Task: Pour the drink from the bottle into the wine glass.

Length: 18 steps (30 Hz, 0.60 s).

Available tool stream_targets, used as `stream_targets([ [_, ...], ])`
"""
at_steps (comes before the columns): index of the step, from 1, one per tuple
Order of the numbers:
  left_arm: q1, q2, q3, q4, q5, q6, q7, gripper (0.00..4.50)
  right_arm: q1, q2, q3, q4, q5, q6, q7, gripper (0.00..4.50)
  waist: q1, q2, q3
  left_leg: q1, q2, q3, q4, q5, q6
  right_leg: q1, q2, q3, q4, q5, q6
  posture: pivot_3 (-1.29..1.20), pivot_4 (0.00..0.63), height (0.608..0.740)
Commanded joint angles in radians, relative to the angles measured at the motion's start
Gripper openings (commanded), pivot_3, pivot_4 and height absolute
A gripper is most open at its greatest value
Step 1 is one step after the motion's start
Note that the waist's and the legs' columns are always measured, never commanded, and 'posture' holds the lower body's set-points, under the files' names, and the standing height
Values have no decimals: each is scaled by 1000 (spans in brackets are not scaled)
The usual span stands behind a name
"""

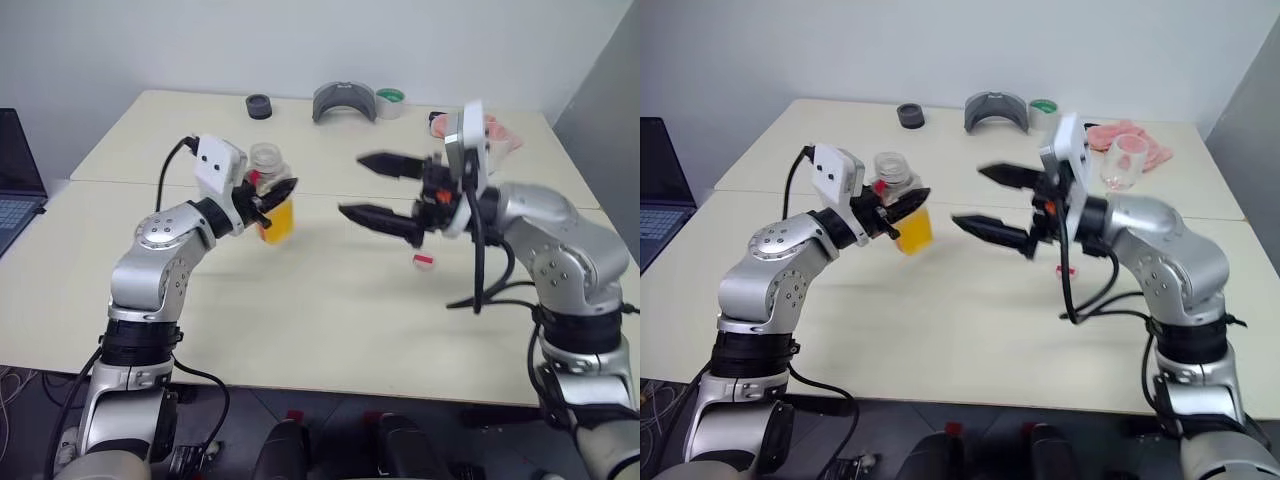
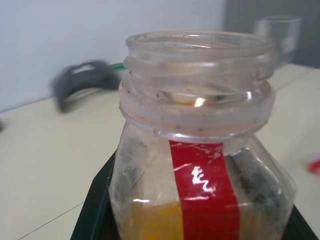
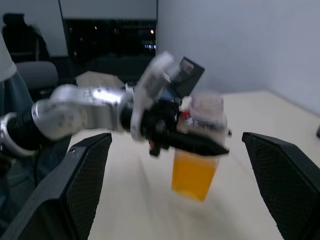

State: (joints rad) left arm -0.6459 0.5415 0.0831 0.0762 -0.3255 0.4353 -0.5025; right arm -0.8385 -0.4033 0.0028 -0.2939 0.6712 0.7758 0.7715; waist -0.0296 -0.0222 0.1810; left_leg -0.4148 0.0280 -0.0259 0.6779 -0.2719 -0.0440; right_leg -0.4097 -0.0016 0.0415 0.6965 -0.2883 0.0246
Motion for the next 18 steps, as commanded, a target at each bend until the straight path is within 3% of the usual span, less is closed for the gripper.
stream_targets([
  [1,-49,-3,83,101,85,-93,154,1783,5,42,25,10,-20,-36,-37,4472,1,0,0,-1,-1,0,0,0,0,0,-1,0,0,0,0,0,150,740],
  [9,-48,-60,149,297,137,-263,287,1783,40,52,75,39,-79,-105,-12,4472,5,0,0,-3,-4,0,0,0,1,-2,-9,-1,-1,0,0,0,150,740],
  [18,-112,-96,177,521,123,-501,226,1783,44,73,94,53,-100,-116,-13,4472,3,0,0,-2,-3,1,0,0,1,-2,-7,-2,0,0,0,0,150,740],
])
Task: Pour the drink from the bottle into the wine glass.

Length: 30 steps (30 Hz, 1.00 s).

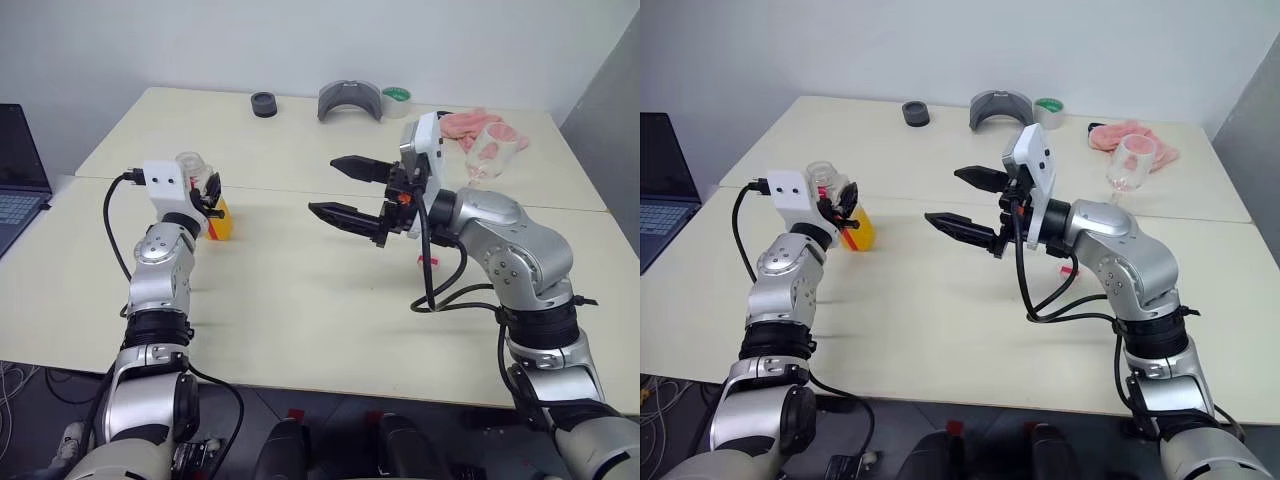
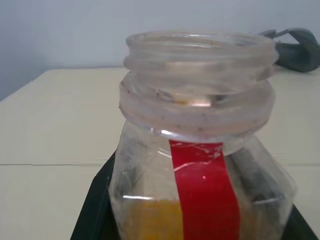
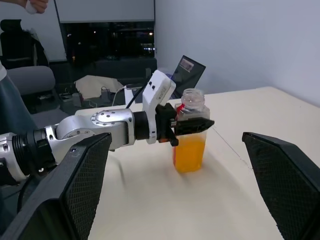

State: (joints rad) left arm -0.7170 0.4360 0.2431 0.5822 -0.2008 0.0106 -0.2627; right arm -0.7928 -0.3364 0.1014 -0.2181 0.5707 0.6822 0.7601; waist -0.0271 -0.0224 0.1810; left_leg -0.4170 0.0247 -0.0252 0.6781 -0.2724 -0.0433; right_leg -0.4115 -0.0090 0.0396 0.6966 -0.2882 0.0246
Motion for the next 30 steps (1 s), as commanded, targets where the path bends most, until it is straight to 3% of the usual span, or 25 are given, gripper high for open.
stream_targets([
  [1,-47,11,18,38,2,-92,-15,1783,-1,9,-5,-25,3,-16,-5,4472,0,0,0,0,0,0,0,0,0,0,0,0,0,0,0,0,150,740],
  [10,-7,-5,9,98,4,-132,-24,1783,10,23,-13,-45,23,21,-34,4472,-2,0,0,0,0,0,0,0,0,0,0,0,1,0,0,0,150,740],
  [11,-3,-10,12,94,-3,-125,-24,2289,10,24,-15,-45,24,24,-37,4500,-2,0,0,1,0,1,0,0,0,0,0,0,1,0,0,0,150,740],
  [14,28,-19,17,52,-26,-91,-35,2827,10,26,-13,-42,19,23,-39,4500,-3,0,0,1,0,1,0,0,0,0,0,1,1,0,0,0,150,740],
  [19,89,-14,39,-50,-46,-16,-5,4354,30,30,2,-53,9,18,-40,4500,-3,0,0,1,0,0,0,0,0,0,0,0,1,0,0,0,150,740],
  [20,100,-15,39,-71,-48,-3,-2,4453,32,31,2,-54,10,19,-41,4500,-3,0,0,1,1,0,0,0,0,0,0,0,1,0,0,0,150,740],
  [30,336,-72,32,-460,-67,212,75,4453,89,4,-8,-87,6,31,-49,4500,-4,0,0,1,1,0,0,0,0,0,-1,1,1,0,0,0,150,740],
])
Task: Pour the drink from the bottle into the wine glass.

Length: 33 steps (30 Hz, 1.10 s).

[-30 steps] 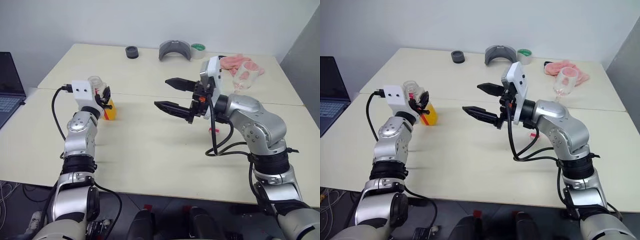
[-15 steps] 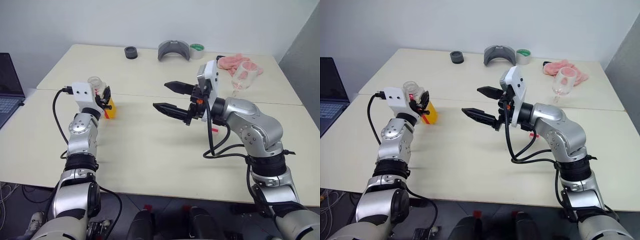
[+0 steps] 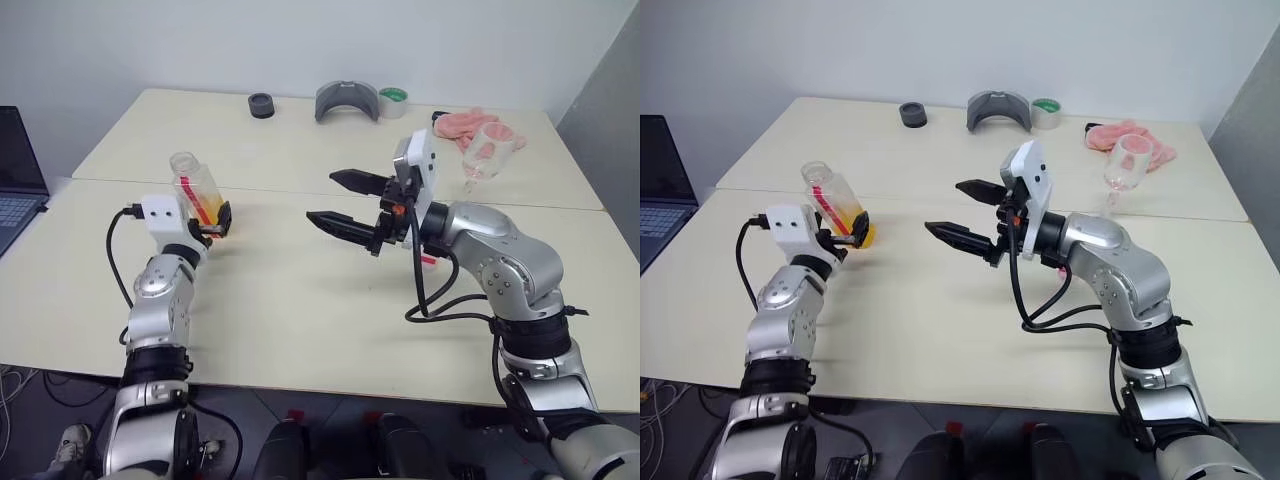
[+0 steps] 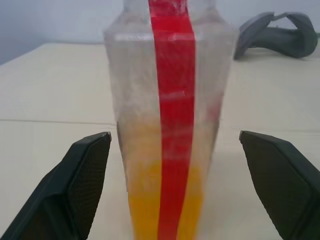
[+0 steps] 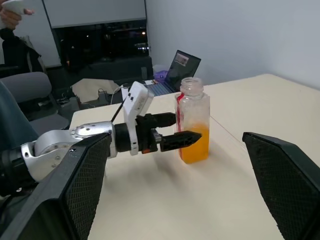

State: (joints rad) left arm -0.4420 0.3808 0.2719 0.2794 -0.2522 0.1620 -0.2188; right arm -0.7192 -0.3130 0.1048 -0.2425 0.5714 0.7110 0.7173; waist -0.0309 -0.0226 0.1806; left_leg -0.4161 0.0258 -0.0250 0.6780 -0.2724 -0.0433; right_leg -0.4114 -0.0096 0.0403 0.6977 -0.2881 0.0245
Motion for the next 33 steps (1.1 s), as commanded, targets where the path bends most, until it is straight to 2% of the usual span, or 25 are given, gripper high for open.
stream_targets([
  [1,102,-27,2,-221,-18,91,43,4453,33,-31,-16,-78,7,10,-12,4500,0,0,0,0,0,0,0,0,0,0,0,0,0,0,0,0,150,740],
  [4,220,-57,4,-411,-38,195,79,4453,112,-83,-33,-132,-4,26,-32,4500,1,0,0,0,0,0,0,0,0,0,-1,1,0,0,0,0,150,740],
  [9,403,-53,-58,-721,-110,375,35,4453,252,-147,-80,-153,-138,33,-216,4500,2,-1,-1,0,0,-1,0,0,0,2,-1,2,-1,0,0,0,150,740],
  [12,414,-3,-135,-856,-190,445,-77,4453,290,-147,-119,-75,-236,1,-335,4500,2,-1,-1,2,0,-1,0,0,0,3,1,2,-1,0,0,0,150,740],
  [15,340,48,-174,-936,-303,503,-184,4453,271,-119,-167,54,-305,-49,-439,4500,1,-1,-1,6,0,0,0,0,-1,6,6,2,0,0,0,0,150,740],
  [18,256,108,-185,-956,-394,544,-282,4453,210,-78,-213,215,-343,-115,-519,4500,-3,-1,-1,8,1,3,0,0,-1,7,9,4,0,0,0,0,150,740],
  [23,147,167,-194,-938,-476,583,-362,4453,110,-34,-238,451,-389,-255,-572,4500,-15,0,0,11,1,6,-2,0,-1,7,13,7,0,0,0,0,150,740],
  [33,60,202,-228,-844,-452,562,-444,4453,-128,25,-269,963,-422,-525,-607,4500,-19,0,0,11,2,6,-2,0,-1,7,11,8,0,0,0,0,150,740],
])
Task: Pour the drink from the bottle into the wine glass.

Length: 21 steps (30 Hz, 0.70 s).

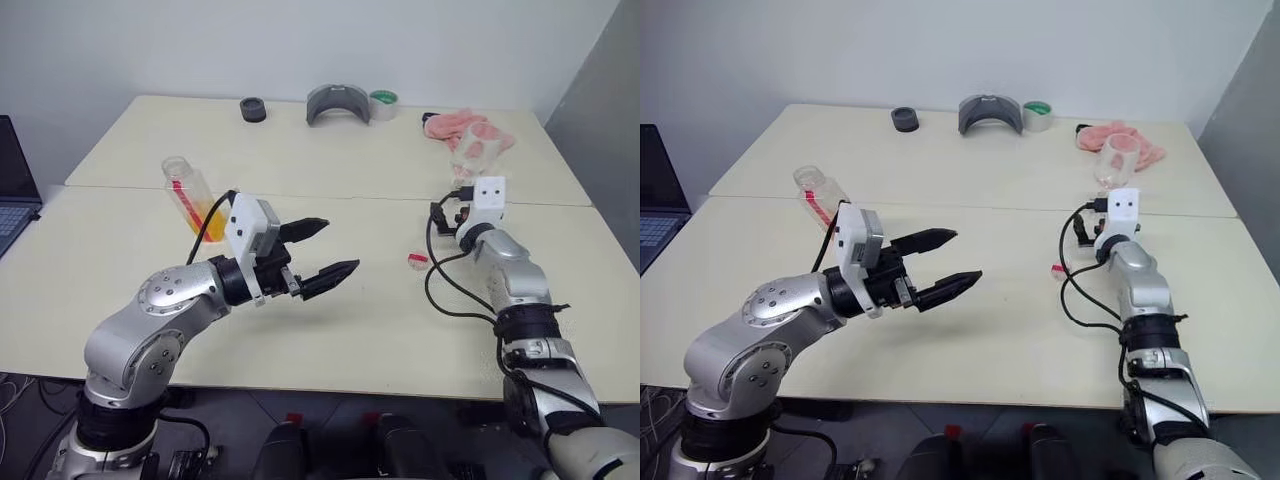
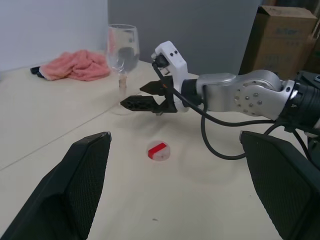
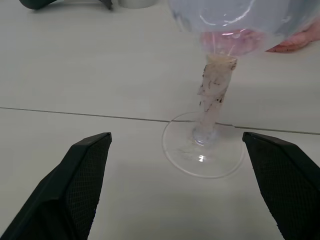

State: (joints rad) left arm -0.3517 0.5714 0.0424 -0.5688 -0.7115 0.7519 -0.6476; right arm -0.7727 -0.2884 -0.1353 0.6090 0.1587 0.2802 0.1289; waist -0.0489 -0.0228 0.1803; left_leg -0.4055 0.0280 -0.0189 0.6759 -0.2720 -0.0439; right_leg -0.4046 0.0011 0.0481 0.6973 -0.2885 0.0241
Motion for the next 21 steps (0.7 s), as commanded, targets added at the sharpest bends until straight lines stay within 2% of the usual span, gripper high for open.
stream_targets([
  [1,-37,12,1,11,11,-30,-19,4453,-106,1,-35,172,-11,-127,-26,4500,-1,0,0,0,0,0,0,0,0,0,0,0,0,0,0,0,150,740],
  [7,-35,14,1,15,27,-39,-20,4453,-243,-11,-58,451,-36,-284,-87,4500,-6,0,0,0,0,1,0,0,0,0,-1,1,0,0,0,0,150,740],
  [16,-28,13,9,14,47,-49,-15,4453,-321,21,-124,624,6,-373,-100,4500,-7,0,0,0,0,1,0,0,0,0,-2,1,0,0,0,0,150,740],
  [21,-15,15,13,5,52,-53,-16,4500,-329,39,-163,639,25,-417,-97,2850,-7,0,0,0,0,1,0,0,0,0,-2,1,0,0,0,0,150,740],
])
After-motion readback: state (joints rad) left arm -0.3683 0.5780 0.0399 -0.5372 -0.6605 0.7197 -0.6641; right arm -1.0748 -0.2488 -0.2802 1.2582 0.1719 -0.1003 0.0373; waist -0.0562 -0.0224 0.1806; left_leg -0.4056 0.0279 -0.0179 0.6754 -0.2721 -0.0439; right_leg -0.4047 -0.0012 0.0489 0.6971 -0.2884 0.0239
